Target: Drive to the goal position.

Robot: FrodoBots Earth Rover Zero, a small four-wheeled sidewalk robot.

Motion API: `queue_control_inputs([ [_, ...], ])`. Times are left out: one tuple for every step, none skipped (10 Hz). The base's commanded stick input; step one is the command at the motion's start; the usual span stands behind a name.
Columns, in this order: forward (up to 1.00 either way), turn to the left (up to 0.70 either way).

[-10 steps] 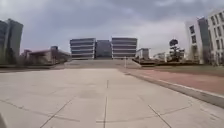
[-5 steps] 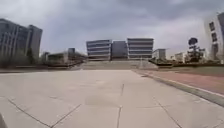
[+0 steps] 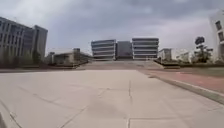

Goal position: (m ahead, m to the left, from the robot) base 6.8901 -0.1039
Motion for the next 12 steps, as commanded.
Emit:
queue_control_inputs([
  [0.7,0.0],
  [0.7,0.0],
  [0.7,0.0],
  [0.7,0.0],
  [0.7,0.0],
  [0.7,0.0],
  [0.7,0.0],
  [0.7,0.0],
  [0.7,0.0],
  [0.7,0.0],
  [0.7,0.0],
  [0.7,0.0],
])
